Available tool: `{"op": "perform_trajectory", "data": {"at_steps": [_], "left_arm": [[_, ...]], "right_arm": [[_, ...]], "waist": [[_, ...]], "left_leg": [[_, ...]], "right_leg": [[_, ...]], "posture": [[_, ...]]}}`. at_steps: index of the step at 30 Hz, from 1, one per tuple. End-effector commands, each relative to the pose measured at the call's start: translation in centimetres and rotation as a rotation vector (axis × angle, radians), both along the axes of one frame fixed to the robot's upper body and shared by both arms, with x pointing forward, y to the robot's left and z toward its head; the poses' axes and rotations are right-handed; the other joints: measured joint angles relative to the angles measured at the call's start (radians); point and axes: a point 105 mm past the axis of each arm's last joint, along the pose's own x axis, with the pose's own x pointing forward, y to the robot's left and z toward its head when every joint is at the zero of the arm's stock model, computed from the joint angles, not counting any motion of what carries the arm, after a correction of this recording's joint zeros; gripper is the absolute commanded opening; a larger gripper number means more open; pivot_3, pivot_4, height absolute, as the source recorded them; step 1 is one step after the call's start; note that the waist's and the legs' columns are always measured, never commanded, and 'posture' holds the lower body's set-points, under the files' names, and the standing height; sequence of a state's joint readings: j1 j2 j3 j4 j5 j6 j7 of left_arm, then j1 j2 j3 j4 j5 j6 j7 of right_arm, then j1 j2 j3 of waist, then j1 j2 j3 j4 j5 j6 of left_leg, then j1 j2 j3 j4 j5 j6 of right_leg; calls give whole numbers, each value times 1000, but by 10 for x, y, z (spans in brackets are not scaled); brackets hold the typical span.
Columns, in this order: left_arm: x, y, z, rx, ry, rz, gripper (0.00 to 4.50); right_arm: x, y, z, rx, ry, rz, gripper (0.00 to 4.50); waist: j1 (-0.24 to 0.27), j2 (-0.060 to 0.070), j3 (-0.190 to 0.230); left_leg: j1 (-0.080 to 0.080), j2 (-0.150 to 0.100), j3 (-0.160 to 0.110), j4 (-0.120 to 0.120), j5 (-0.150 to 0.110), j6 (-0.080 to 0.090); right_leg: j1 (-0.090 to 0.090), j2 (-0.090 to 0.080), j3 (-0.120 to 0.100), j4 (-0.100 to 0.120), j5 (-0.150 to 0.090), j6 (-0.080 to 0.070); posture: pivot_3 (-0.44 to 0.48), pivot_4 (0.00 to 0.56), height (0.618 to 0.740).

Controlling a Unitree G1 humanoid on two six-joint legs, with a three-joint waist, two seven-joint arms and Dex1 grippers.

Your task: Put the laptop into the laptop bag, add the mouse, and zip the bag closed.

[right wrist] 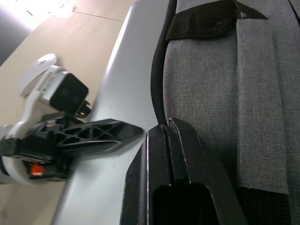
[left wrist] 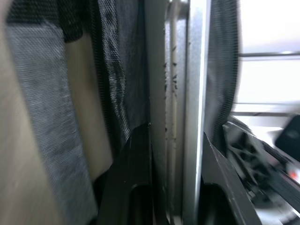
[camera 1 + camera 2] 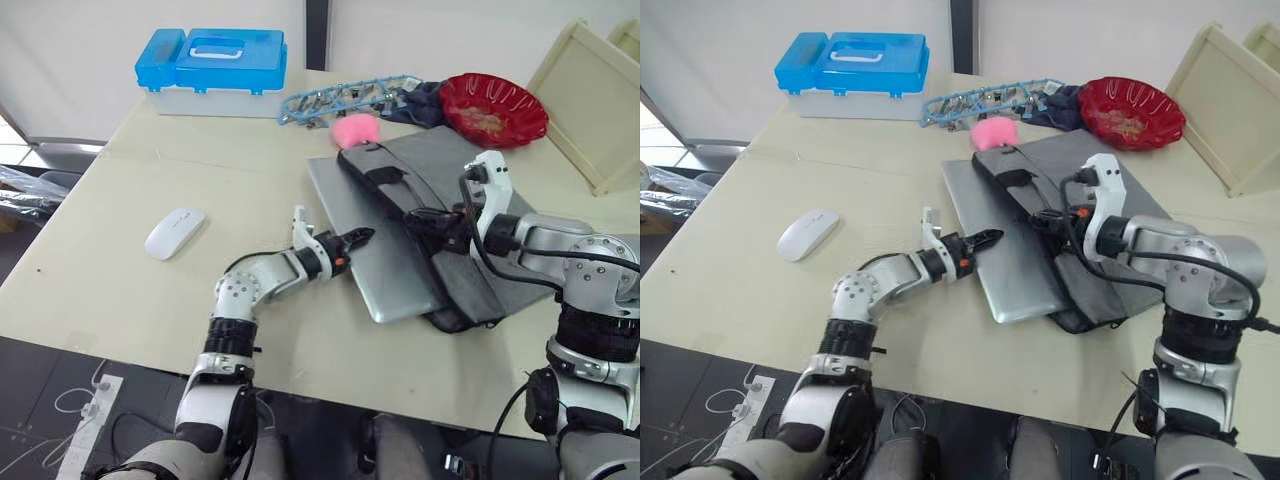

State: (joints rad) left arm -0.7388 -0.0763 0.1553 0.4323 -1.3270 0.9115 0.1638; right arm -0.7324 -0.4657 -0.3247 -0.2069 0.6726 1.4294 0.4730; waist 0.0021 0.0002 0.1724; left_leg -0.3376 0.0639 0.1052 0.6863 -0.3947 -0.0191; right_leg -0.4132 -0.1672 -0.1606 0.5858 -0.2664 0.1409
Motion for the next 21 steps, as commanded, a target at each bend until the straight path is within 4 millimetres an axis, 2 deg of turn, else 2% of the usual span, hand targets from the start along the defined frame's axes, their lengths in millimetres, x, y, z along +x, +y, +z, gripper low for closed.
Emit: {"op": "perform_trajectory", "data": {"at_steps": [1,12,17,21], "left_arm": [[-6,-23,34,-99,-115,-59,425],[3,-48,33,-96,-80,-54,425],[0,-69,42,-117,-90,-100,425],[0,-74,49,-139,-103,-114,425]], "right_arm": [[-10,7,18,27,-59,30,30],[-20,18,25,93,-44,52,30],[-23,23,34,150,-63,92,30],[-24,24,33,146,-60,101,30]], "waist": [[-1,0,0],[-5,0,0],[-3,0,0],[-5,0,0]], "left_leg": [[0,0,0,0,0,0],[1,0,0,-1,0,0],[1,0,0,-1,0,0],[1,0,1,-3,0,0]], "right_leg": [[0,0,0,0,0,0],[0,0,0,0,0,0],[0,0,0,0,0,0],[-1,0,0,0,0,0]], "posture": [[0,150,740],[0,150,740],[0,150,740],[0,150,740]]}}
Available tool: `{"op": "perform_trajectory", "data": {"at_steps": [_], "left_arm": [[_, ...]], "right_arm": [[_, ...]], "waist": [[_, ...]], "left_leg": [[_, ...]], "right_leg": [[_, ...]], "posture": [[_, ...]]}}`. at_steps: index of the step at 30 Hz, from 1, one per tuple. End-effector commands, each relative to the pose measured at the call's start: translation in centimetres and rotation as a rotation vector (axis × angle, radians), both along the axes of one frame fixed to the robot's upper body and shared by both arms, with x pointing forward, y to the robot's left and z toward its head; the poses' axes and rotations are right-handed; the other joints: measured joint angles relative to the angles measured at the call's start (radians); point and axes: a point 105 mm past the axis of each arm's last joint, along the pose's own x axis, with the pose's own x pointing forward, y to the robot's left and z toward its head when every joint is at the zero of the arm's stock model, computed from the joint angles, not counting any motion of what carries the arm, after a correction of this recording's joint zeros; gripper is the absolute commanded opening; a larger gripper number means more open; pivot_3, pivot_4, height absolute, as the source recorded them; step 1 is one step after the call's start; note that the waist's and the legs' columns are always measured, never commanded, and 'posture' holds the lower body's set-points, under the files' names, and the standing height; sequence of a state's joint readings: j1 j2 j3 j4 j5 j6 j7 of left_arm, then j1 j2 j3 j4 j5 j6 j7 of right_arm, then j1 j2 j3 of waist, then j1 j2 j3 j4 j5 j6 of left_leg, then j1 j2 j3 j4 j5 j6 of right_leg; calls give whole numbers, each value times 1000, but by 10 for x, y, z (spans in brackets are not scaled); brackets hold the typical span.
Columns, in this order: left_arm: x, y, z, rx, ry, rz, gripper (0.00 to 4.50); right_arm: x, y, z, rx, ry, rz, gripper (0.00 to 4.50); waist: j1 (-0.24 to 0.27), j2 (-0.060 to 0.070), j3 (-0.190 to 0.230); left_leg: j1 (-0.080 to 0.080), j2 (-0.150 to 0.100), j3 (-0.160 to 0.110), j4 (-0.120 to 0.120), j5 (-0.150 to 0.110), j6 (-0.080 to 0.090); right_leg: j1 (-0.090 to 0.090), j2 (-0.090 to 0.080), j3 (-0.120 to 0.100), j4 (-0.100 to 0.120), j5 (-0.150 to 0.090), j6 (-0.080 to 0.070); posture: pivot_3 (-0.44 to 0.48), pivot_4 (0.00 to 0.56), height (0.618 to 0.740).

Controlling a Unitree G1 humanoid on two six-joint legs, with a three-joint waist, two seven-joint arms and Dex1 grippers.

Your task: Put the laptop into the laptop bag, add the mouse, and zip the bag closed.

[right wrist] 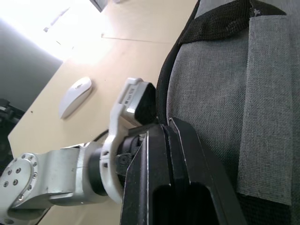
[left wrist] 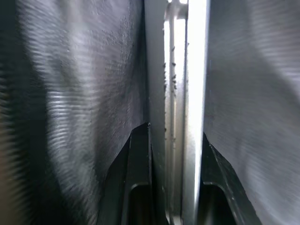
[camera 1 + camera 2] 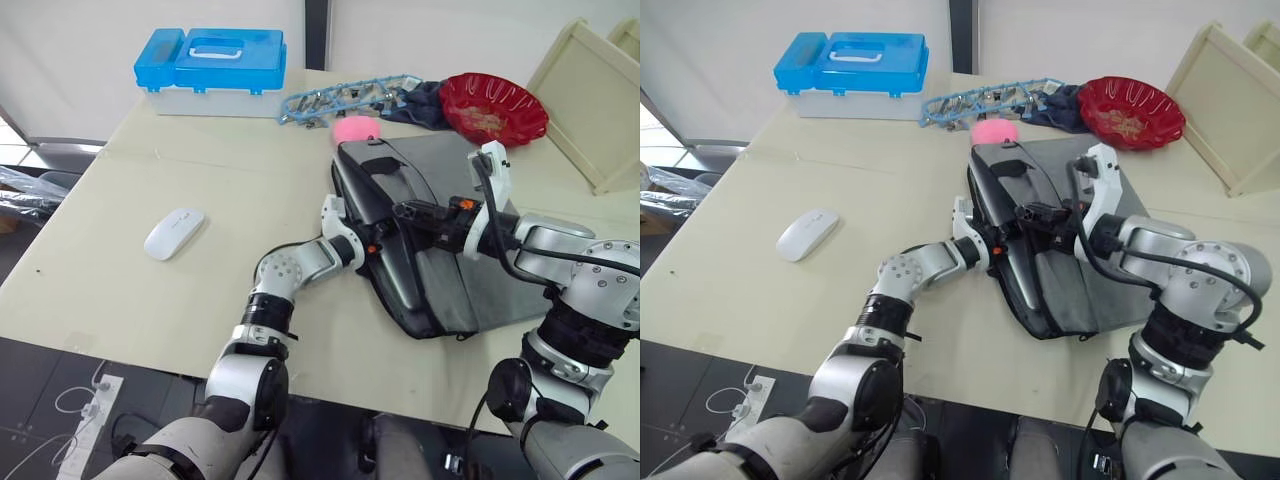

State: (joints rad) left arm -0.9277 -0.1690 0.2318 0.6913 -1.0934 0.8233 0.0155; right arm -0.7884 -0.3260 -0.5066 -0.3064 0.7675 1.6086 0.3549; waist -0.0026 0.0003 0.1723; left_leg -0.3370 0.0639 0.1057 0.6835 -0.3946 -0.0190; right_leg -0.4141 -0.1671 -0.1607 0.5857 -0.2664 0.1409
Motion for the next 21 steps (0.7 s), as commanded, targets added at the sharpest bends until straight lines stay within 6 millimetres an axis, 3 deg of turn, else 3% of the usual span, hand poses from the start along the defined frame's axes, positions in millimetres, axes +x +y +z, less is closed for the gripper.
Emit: {"op": "perform_trajectory", "data": {"at_steps": [1,9,14,18,21], "left_arm": [[-19,-41,44,-153,-85,-110,425],[-27,-52,53,-139,-140,-152,425],[-35,-64,45,-80,-123,-200,425],[-39,-62,32,-60,-91,-211,425],[-39,-52,24,-40,-96,-200,1598]], "right_arm": [[-10,13,13,9,-58,83,30],[-9,10,6,-5,-34,70,30],[-10,11,5,-8,-32,80,30],[-8,9,4,-14,-26,70,30],[-7,5,2,-24,-20,56,0]], "waist": [[-1,0,0],[0,0,0],[0,0,0],[0,0,0],[0,0,0]], "left_leg": [[0,0,0,0,0,0],[0,0,0,-1,0,0],[0,0,0,-1,0,0],[0,0,0,-1,0,0],[0,0,0,-1,0,0]], "right_leg": [[0,0,0,0,0,0],[0,0,0,0,0,0],[0,0,0,0,0,0],[0,0,0,0,0,0],[0,0,0,0,0,0]], "posture": [[0,150,740],[0,150,740],[0,150,740],[0,150,740],[0,150,740]]}}
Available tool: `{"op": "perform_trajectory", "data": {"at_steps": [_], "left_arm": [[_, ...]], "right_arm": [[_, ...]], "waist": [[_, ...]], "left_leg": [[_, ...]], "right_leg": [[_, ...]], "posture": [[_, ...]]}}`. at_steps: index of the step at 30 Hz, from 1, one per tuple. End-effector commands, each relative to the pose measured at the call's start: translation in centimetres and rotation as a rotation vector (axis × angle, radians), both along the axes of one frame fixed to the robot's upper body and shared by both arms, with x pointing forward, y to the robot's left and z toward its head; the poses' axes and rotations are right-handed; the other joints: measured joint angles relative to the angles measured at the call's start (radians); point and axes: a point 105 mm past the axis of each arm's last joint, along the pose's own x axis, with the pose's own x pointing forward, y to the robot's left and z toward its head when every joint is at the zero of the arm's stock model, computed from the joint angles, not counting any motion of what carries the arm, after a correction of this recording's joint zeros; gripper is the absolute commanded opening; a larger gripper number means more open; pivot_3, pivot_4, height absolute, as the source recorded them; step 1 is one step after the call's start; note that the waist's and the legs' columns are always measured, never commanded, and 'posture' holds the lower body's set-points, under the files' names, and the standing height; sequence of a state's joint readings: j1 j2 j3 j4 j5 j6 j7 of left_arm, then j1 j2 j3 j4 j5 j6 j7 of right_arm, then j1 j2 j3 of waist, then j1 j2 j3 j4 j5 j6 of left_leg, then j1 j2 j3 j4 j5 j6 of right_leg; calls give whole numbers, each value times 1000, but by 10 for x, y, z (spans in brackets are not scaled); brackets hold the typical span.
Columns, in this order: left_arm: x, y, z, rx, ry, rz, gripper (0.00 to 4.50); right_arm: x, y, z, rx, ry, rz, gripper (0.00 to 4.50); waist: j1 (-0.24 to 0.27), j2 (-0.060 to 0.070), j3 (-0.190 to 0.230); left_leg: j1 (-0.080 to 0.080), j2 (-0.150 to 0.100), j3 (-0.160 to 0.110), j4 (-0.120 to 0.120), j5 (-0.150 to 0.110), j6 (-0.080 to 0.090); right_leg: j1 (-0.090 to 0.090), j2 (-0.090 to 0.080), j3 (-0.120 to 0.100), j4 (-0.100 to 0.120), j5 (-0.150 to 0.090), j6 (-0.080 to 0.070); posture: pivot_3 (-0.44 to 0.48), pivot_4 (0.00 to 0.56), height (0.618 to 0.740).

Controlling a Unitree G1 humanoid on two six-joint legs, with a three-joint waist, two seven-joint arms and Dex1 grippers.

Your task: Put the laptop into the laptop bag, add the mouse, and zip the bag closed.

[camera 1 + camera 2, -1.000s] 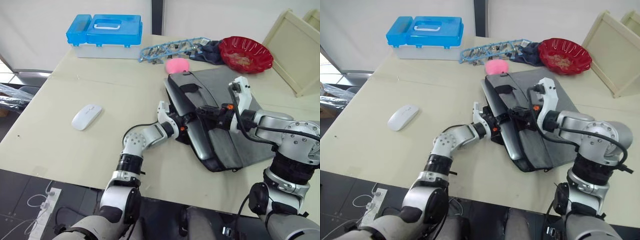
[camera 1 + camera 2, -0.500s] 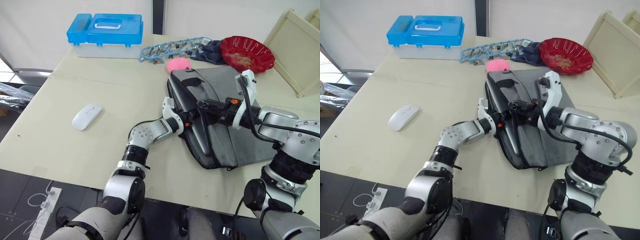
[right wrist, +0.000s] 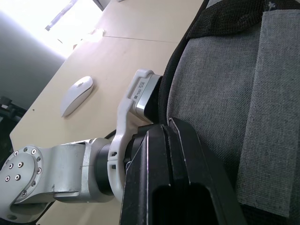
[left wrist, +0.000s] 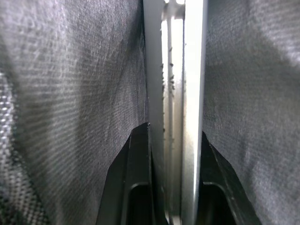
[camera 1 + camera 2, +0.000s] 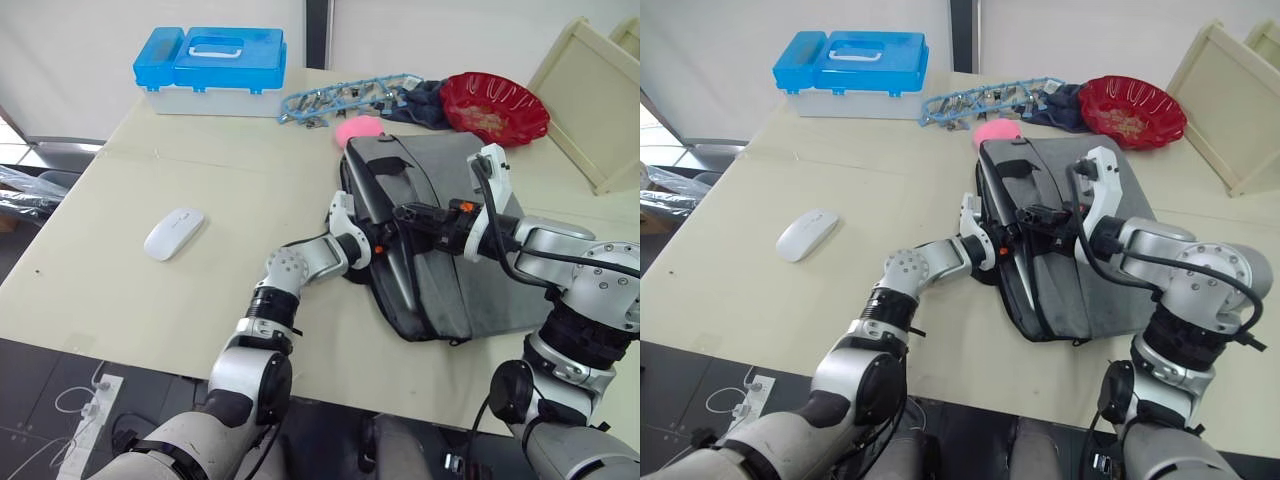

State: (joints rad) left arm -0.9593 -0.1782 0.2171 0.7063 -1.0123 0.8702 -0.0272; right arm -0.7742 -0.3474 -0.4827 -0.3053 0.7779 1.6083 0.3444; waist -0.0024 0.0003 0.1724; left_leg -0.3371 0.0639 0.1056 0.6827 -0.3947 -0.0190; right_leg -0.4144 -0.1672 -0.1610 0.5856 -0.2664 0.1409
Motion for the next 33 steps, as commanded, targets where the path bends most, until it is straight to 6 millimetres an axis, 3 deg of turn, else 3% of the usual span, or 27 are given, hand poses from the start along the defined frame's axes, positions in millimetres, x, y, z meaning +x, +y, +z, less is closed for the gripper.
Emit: {"op": "perform_trajectory", "data": {"at_steps": [1,5,7,14,19,29,33], "left_arm": [[-32,-36,24,-99,-55,-129,1990],[-31,-15,15,-26,-102,-104,3769],[-30,-4,12,-4,-112,-87,4427],[-28,40,16,-22,-168,5,4427],[-29,48,12,-21,-160,56,4427],[-33,53,-1,-22,-107,94,69],[-38,52,8,-56,-129,49,26]], "right_arm": [[-6,5,7,6,-36,56,0],[-3,2,7,4,-41,47,0],[-3,1,7,2,-42,48,0],[-2,2,6,-3,-44,52,0],[-2,3,5,-6,-44,60,0],[-3,6,6,-12,-47,78,0],[-6,9,8,-14,-49,102,0]], "waist": [[-1,0,0],[-4,0,0],[-7,0,0],[-12,1,-1],[-11,1,-1],[-3,1,-1],[-2,1,-1]], "left_leg": [[0,0,0,0,0,0],[1,0,0,0,0,0],[1,0,0,0,0,0],[2,0,0,2,0,0],[1,0,0,2,0,0],[1,0,0,2,0,0],[1,0,0,2,0,0]], "right_leg": [[0,0,0,0,0,0],[0,0,0,0,0,0],[0,0,1,1,0,0],[1,0,1,2,0,0],[0,0,1,2,0,0],[0,0,1,2,0,0],[0,0,1,2,0,0]], "posture": [[0,150,740],[0,150,740],[0,150,740],[0,150,740],[0,150,740],[0,150,740],[0,150,740]]}}
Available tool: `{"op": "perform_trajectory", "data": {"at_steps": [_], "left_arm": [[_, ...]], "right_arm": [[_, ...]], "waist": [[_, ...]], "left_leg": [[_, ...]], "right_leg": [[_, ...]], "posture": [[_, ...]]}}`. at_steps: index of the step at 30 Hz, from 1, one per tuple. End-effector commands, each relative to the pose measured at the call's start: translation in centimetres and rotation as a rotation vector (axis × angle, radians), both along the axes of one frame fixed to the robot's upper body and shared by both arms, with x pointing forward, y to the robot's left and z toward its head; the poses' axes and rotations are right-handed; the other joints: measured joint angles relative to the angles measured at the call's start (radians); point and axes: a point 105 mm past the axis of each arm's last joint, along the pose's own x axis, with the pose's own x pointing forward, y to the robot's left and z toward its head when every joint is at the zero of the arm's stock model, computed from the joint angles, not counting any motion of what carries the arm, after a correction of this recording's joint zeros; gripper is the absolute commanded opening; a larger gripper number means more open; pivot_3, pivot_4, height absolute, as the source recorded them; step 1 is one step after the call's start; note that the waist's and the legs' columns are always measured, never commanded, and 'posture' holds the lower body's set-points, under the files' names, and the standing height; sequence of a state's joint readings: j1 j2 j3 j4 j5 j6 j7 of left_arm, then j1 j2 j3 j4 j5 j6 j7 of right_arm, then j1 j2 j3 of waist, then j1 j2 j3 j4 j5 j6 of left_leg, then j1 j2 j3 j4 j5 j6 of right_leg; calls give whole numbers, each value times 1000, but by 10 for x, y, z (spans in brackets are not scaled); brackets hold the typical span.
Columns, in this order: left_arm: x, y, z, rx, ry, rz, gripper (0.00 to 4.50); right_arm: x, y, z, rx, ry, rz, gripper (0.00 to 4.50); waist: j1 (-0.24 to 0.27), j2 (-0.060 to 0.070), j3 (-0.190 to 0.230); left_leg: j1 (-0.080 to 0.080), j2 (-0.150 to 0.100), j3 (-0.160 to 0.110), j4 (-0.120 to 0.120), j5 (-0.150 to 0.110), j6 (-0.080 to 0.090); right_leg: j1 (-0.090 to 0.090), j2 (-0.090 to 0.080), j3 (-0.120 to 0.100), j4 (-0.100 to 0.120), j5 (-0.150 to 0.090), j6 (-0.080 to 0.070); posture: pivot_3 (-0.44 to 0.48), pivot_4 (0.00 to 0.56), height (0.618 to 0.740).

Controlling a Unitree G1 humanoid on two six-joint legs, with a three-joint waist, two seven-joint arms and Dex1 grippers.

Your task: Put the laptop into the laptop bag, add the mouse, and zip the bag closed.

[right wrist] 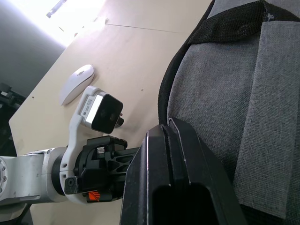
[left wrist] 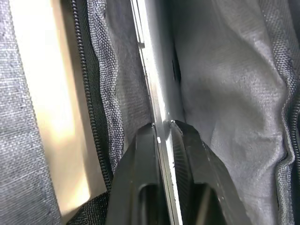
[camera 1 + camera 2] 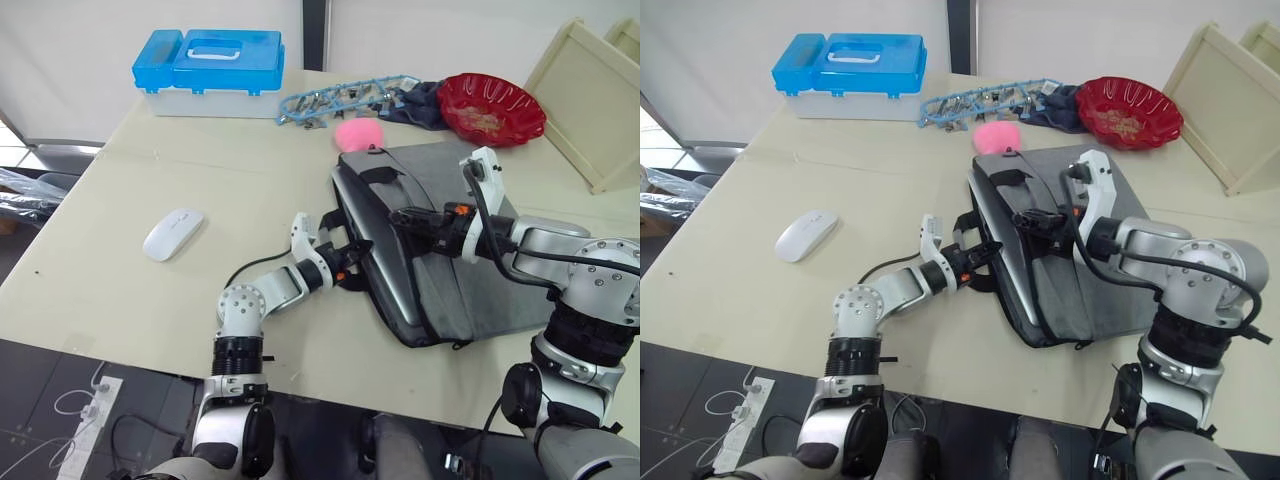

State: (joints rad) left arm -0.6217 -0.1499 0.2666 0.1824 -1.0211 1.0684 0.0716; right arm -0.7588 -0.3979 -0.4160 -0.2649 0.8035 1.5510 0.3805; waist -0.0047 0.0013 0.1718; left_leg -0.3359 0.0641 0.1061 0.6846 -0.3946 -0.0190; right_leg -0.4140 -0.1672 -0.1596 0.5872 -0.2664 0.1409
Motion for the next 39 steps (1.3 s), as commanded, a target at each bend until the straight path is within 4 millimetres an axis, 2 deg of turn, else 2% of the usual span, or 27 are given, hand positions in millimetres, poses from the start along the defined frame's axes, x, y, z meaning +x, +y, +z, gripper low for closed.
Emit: {"op": "perform_trajectory", "data": {"at_steps": [1,4,7,14,19,23,26,27,29,32,33,35,37,39], "left_arm": [[-14,-13,29,-104,-79,-96,26],[-25,-22,39,-103,-116,-196,26],[-27,-28,44,-126,-121,-233,26],[-16,-51,32,-80,-75,-232,26],[-6,-54,27,-78,-55,-190,26],[-8,-50,29,-84,-70,-192,26],[-12,-39,28,-71,-92,-191,1295],[-14,-31,30,-63,-109,-188,1548],[-16,-9,37,-39,-151,-174,2064],[-22,22,38,59,-211,-159,3303],[-24,33,38,95,-225,-153,3548],[-27,54,43,125,-248,-127,4449],[-34,83,50,208,-323,-106,4449],[-40,96,55,247,-364,-102,4449]], "right_arm": [[-8,7,12,10,-51,65,0],[-12,13,12,9,-47,97,0],[-16,17,10,11,-42,123,0],[-21,22,10,26,-32,161,0],[-22,20,8,23,-29,155,0],[-20,18,7,19,-26,138,0],[-18,16,6,16,-27,128,0],[-17,15,5,14,-29,124,0],[-14,12,5,10,-32,114,0],[-12,11,3,5,-32,110,0],[-11,12,2,4,-32,113,0],[-10,12,-1,0,-34,112,0],[-8,13,-4,-7,-38,108,0],[-7,14,-7,-11,-41,107,0]], "waist": [[0,0,0],[0,0,0],[2,0,0],[1,0,0],[1,0,0],[1,0,0],[1,0,0],[1,0,0],[0,0,0],[-5,0,0],[-13,0,0],[-20,0,0],[-23,1,0],[-24,0,0]], "left_leg": [[0,0,0,0,0,0],[0,0,0,0,0,0],[0,0,0,0,0,0],[0,0,0,0,0,0],[0,0,0,0,0,0],[0,0,1,0,0,0],[0,0,1,0,0,0],[0,0,1,0,0,0],[0,0,1,0,0,0],[0,0,1,0,0,0],[0,0,1,-1,0,0],[1,0,0,0,0,0],[1,0,0,0,0,0],[1,1,0,1,0,0]], "right_leg": [[0,0,0,0,0,0],[0,0,0,0,0,0],[0,0,0,0,0,0],[0,0,0,0,0,0],[0,0,0,0,0,0],[0,0,0,0,0,0],[0,0,0,0,0,0],[0,0,0,0,0,0],[0,0,0,0,0,0],[0,0,0,0,0,0],[0,0,0,0,0,0],[-1,0,0,2,0,0],[0,0,1,3,0,0],[0,0,1,3,0,0]], "posture": [[0,150,740],[0,150,740],[0,150,740],[0,150,740],[0,150,740],[0,150,740],[0,150,740],[0,150,740],[0,150,740],[0,150,740],[0,150,740],[0,150,740],[0,150,740],[0,150,740]]}}
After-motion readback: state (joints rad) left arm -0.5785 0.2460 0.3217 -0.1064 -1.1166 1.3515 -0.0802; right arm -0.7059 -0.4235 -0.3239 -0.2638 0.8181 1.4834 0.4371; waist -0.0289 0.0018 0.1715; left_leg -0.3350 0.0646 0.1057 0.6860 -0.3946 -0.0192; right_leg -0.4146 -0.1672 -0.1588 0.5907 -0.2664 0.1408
